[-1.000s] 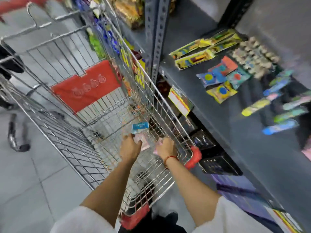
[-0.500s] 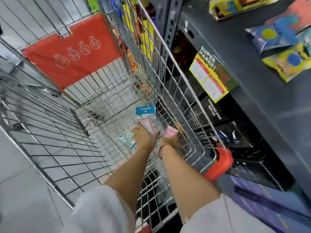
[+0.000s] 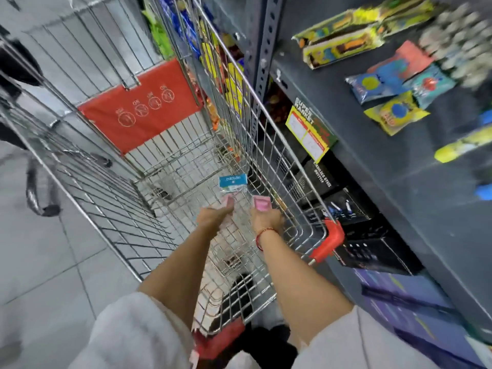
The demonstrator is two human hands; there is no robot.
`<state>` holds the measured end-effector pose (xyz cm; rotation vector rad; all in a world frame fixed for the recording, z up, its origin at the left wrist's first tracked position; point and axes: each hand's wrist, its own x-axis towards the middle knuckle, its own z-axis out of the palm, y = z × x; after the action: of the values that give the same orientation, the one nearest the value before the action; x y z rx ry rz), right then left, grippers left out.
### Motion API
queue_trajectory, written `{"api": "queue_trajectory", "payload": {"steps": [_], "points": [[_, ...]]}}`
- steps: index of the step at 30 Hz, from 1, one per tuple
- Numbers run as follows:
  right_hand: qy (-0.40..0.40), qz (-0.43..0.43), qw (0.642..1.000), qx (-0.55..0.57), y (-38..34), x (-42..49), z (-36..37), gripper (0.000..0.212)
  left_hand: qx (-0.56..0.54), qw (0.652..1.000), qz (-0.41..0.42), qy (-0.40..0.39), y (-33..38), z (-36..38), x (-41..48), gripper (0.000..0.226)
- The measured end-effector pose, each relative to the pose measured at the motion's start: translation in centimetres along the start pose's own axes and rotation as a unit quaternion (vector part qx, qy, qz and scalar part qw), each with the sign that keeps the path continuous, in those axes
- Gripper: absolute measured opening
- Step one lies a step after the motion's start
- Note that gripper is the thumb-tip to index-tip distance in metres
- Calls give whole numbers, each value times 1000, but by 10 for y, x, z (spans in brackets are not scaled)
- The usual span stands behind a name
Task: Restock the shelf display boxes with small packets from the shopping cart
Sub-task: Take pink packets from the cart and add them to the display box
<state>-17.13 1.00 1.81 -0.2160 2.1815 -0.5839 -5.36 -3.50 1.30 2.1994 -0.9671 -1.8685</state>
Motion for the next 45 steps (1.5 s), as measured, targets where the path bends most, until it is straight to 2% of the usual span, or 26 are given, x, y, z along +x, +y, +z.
{"api": "queue_trajectory", "payload": {"steps": [3,7,9,11,14,16,20,24,27,32,35,38,42,45], "points": [[5,-75,997,33,-9,-27,-20,37,-136,986,-27,-94,3,-24,-19,51],[18,-222,974,51,-25,-64,-54,24,-230,963,27,-139,13,-40,-71,45],[46,-286,955,56,-36,-89,-79,25,-286,940,66,-174,20,-43,-98,47],[73,-336,937,66,-47,-109,-102,30,-298,931,108,-179,33,-42,-125,46],[132,-410,899,80,-58,-130,-137,55,-289,926,169,-173,53,-33,-158,40],[156,-435,882,97,-61,-141,-164,56,-261,922,211,-192,66,-22,-179,41],[220,-436,864,127,-52,-153,-231,52,-228,904,260,-252,92,13,-228,52],[288,-396,854,174,-32,-151,-299,33,-249,873,264,-326,119,66,-274,51],[346,-352,848,192,-6,-148,-349,26,-237,854,252,-389,131,116,-305,53],[403,-253,843,253,39,-134,-408,38,-193,838,243,-449,136,202,-340,59],[419,-186,842,284,56,-123,-430,32,-166,859,199,-442,128,244,-359,57],[402,-146,866,259,63,-106,-441,33,-142,877,172,-425,126,280,-367,57],[384,-119,879,256,61,-93,-453,57,-95,907,173,-373,137,319,-363,56],[385,-145,875,255,60,-92,-460,68,4,903,212,-375,144,334,-363,52]]}}
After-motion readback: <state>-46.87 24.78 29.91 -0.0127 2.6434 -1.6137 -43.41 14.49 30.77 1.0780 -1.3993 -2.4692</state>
